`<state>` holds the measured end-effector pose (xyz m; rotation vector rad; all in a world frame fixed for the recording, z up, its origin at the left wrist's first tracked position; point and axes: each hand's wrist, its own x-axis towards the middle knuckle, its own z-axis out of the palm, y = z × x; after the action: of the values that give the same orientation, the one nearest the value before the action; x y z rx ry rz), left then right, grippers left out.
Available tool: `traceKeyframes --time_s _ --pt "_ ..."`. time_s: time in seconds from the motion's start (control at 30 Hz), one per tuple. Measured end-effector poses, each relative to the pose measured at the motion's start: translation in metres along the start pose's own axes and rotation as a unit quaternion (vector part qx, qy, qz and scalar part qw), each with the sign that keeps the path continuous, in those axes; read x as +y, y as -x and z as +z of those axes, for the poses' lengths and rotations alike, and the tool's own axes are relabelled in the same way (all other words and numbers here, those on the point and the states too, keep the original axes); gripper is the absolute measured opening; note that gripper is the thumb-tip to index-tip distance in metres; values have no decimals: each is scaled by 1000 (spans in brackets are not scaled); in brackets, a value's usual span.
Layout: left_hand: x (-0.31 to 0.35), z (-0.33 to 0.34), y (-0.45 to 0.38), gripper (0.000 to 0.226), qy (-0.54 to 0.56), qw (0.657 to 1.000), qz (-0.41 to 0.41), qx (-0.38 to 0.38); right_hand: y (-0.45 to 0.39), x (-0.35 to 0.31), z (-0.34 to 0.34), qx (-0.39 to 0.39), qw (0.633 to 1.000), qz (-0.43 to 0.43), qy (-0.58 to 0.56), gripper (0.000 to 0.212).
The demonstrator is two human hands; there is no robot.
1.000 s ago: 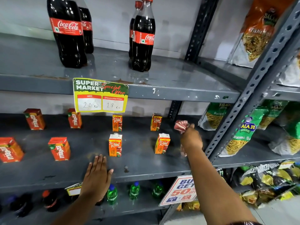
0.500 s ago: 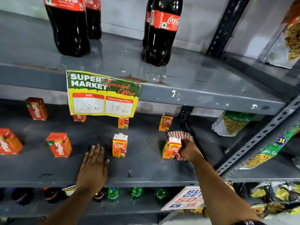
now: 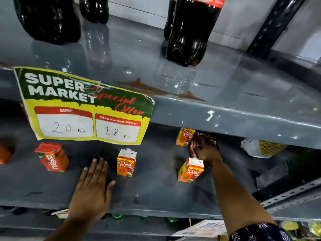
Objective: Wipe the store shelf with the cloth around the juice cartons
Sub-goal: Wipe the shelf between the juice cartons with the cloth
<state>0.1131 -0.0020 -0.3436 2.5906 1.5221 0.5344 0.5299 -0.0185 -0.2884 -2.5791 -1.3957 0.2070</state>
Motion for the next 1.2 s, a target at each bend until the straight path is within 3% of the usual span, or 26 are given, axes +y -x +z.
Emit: traceKeyframes --time_s 0.07,0.2,0.37,0.5,0.9,1.2 --pt "-2 3 -1 72 -6 1000 3 2 -8 -4 0 -10 1000 12 -21 51" --pt "-4 7 -1 69 -3 1000 8 2 -15 1 12 -15 999 -29 44 51" --pt "-2 3 -1 71 -10 1000 4 -13 2 10 28 40 990 -78 108 54" --pt "0 2 -1 72 7 999 -20 -24 26 19 25 12 987 -84 134 55" --pt "-1 2 -1 75 6 999 -27 -40 107 25 30 26 998 37 -39 50" --pt "0 1 0 78 28 999 -22 -36 152 26 32 19 994 54 -89 52"
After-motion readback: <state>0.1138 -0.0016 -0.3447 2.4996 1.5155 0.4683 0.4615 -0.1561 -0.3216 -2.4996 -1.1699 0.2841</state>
